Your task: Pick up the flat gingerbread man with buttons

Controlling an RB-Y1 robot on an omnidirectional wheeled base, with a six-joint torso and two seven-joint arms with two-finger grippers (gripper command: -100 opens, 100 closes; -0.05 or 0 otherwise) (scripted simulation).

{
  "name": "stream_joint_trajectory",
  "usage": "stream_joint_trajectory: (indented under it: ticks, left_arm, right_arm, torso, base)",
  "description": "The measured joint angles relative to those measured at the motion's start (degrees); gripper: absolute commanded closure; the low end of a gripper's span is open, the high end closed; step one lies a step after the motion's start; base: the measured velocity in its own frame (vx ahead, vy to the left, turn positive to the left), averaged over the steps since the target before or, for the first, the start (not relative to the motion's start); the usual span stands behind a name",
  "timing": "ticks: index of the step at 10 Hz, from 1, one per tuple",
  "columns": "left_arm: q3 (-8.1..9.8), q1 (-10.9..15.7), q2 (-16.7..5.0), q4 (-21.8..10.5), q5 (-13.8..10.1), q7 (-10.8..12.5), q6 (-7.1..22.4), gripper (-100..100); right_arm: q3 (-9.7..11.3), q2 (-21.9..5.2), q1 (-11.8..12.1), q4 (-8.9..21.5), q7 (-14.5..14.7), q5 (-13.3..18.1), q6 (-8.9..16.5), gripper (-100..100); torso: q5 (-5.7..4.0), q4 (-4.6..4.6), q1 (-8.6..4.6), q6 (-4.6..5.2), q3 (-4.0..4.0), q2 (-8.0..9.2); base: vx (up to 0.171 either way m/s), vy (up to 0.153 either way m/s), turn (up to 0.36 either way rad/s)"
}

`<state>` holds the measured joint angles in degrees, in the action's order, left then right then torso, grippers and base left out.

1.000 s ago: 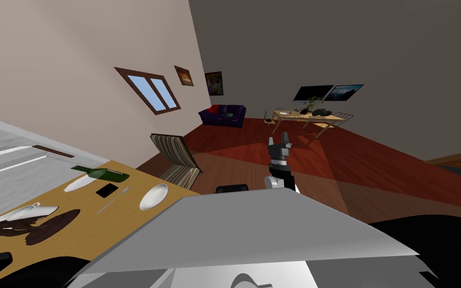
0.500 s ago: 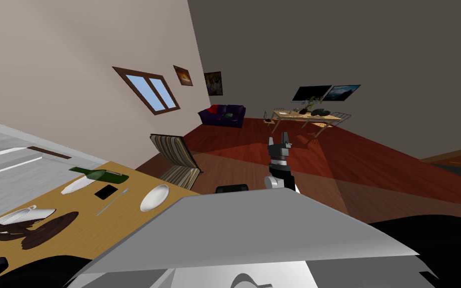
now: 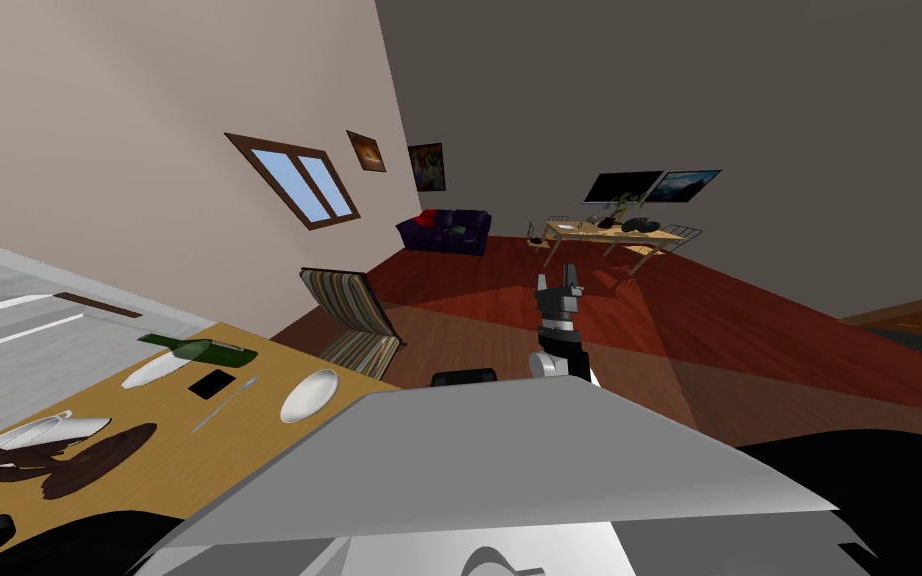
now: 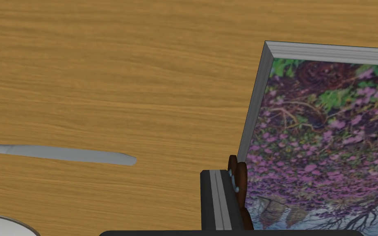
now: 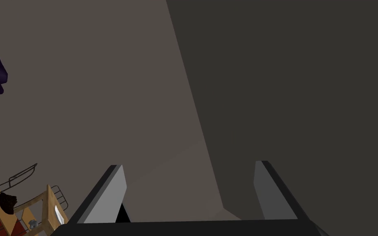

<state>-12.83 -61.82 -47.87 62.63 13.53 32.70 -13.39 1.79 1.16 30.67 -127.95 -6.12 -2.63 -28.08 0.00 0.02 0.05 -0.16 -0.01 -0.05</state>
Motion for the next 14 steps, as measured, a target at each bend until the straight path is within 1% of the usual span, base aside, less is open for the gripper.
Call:
stream_joint_trajectory:
  ticks: [1, 2, 5, 6, 8, 10, 13, 14]
  left_arm:
    - [0.16, -0.7, -0.7, 1.1, 0.3, -0.2, -0.1, -100]
    - [0.26, -1.6, -1.9, 2.9, 0.5, -0.4, 0.1, -100]
    - [0.76, -3.8, -4.3, 6.6, 1.8, -1.7, 0.0, -100]
    - [0.99, -4.6, -4.9, 7.7, 2.2, -2.1, -0.1, -100]
    - [1.24, -6.0, -6.4, 9.6, 2.6, -2.0, -0.2, -100]
    - [1.76, -7.9, -8.0, 11.4, 2.9, -1.3, -0.5, -100]
    - [2.97, -11.1, -10.3, 12.5, 2.3, 1.3, -2.1, -100]
    - [3.13, -11.8, -11.4, 12.5, 1.9, 2.6, -2.6, -100]
  right_arm:
    - [0.0, 0.0, 0.0, 0.0, 0.0, 0.0, 0.0, 0]
    - [0.0, 0.0, 0.0, 0.0, 0.0, 0.0, 0.0, 0]
    - [0.0, 0.0, 0.0, 0.0, 0.0, 0.0, 0.0, 0]
    - [0.0, 0.0, 0.0, 0.0, 0.0, 0.0, 0.0, 0]
    - [0.0, 0.0, 0.0, 0.0, 0.0, 0.0, 0.0, 0]
    - [0.0, 0.0, 0.0, 0.0, 0.0, 0.0, 0.0, 0]
    - [0.0, 0.0, 0.0, 0.0, 0.0, 0.0, 0.0, 0]
    - [0.0, 0.0, 0.0, 0.0, 0.0, 0.0, 0.0, 0]
  torso:
    - [-0.06, 0.02, -0.32, 0.01, 0.06, 0.11]
    - [-0.13, 0.05, -0.58, -0.01, 0.13, 0.24]
    - [-0.13, 0.07, -0.56, -0.02, 0.18, 0.31]
    - [-0.13, 0.06, -0.55, -0.02, 0.16, 0.27]
    - [-0.06, 0.03, -0.21, 0.0, 0.09, 0.16]
    - [-0.02, 0.03, -0.05, 0.0, 0.08, 0.14]
    - [0.05, 0.01, 0.23, 0.0, 0.01, 0.01]
    - [0.06, 0.0, 0.32, 0.01, 0.0, 0.0]
  base:
    - [-0.078, -0.169, -0.035]
    - [-0.088, -0.15, -0.016]
    - [-0.076, -0.138, -0.039]
    - [-0.043, -0.082, -0.014]
    - [-0.036, -0.038, -0.049]
    - [-0.033, -0.001, -0.05]
    - [-0.004, 0.057, -0.047]
    - [-0.003, 0.09, -0.039]
